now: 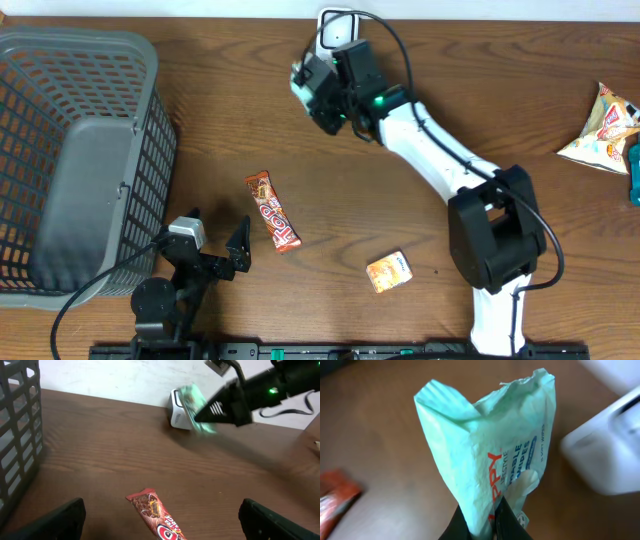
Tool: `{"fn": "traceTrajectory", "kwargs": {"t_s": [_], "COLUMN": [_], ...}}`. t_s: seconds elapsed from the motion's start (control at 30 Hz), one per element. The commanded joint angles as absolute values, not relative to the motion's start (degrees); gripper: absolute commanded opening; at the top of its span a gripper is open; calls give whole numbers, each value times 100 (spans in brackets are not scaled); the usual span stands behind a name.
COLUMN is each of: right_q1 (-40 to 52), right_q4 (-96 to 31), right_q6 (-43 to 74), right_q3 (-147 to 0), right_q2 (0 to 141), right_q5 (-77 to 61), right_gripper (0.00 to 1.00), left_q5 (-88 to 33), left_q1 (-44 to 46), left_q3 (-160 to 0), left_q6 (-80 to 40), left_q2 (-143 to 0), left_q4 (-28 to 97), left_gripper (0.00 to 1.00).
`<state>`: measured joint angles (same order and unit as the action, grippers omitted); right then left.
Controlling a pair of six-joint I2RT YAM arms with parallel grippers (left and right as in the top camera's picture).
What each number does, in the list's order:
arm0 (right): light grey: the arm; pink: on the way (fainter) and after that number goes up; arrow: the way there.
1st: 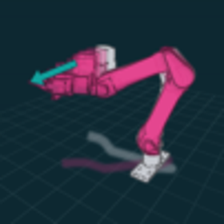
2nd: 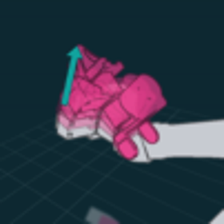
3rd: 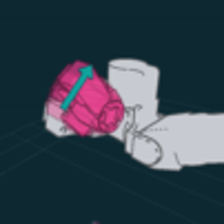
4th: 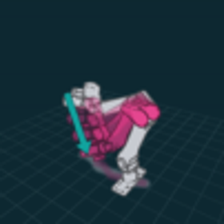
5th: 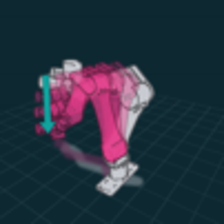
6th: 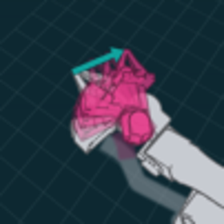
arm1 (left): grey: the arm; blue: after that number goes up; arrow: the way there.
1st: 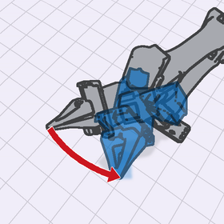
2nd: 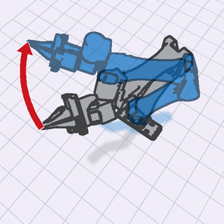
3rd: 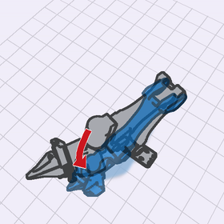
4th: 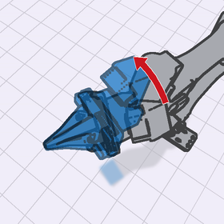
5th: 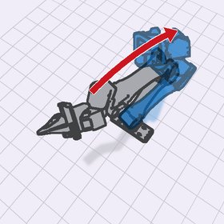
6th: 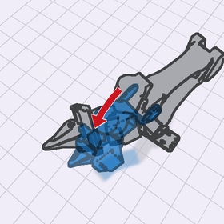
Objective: Scan the item barcode
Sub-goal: 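Raise the green wipes pack up to the white scanner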
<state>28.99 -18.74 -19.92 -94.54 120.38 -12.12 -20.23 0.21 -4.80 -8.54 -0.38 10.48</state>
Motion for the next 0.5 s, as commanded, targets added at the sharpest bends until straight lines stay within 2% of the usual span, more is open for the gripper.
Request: {"fn": "traceTrajectory", "kwargs": {"t_s": [0.0,0.23,0.47], "right_q1": [2853,2768,2768], "right_q4": [-1420,-690,-788], "right_q6": [-2021,-2139,-2231], "right_q3": [-9603,-10248,-11937], "right_q2": [11972,12514,13786], "right_q5": [-54,294,849], "right_gripper": [1,1,1], "left_q5": [-2010,-2010,-2008], "left_q1": [8,8,8], "left_q3": [-388,-388,-388], "left_q6": [-755,-755,-755], "left_q2": [-34,-34,-34], "left_q4": [1192,1192,1192], "left_gripper": [98,98,98]}}
